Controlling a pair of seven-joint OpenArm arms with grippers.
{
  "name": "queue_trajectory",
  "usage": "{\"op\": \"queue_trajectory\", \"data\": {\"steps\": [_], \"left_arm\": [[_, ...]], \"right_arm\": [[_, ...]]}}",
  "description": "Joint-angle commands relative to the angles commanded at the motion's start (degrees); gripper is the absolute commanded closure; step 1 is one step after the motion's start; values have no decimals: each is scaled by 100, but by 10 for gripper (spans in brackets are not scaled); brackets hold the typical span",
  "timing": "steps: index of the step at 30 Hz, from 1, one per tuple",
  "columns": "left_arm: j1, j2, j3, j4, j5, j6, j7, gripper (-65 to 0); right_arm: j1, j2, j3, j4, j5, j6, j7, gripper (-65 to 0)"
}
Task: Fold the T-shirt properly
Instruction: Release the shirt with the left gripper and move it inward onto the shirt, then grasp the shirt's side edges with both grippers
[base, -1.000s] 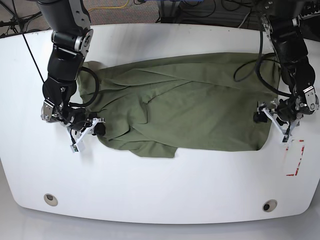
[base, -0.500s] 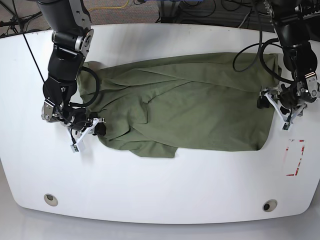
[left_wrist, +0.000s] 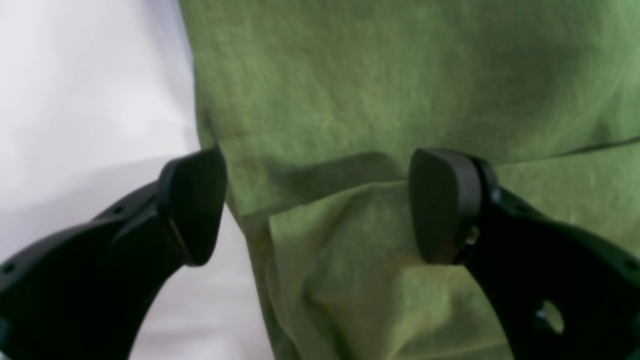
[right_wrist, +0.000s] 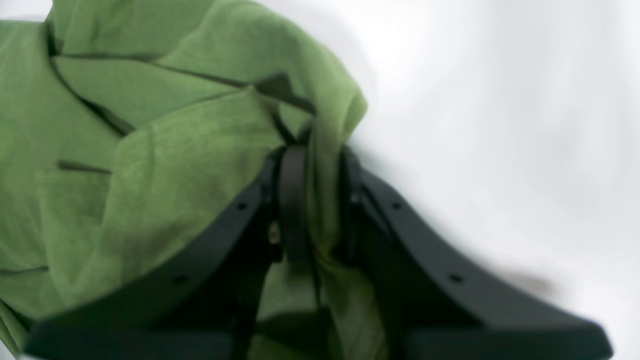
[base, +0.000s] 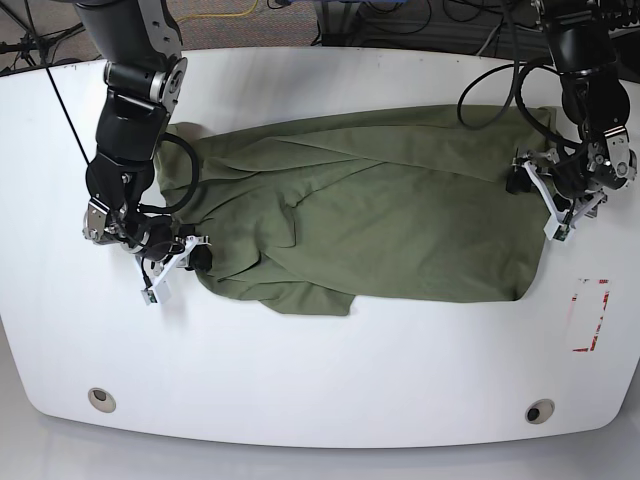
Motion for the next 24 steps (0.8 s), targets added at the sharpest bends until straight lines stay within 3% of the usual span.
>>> {"op": "queue_trajectory", "data": {"steps": [10,24], "left_arm": [[-79,-18,-563,-185,0,-9,-9,-535],[-624,35,-571,-1099,-9,-18,-18,-535]], "right_arm": [[0,0,0,0,0,0,0,-97],[-9,0,-9,0,0,0,0,-97]]}}
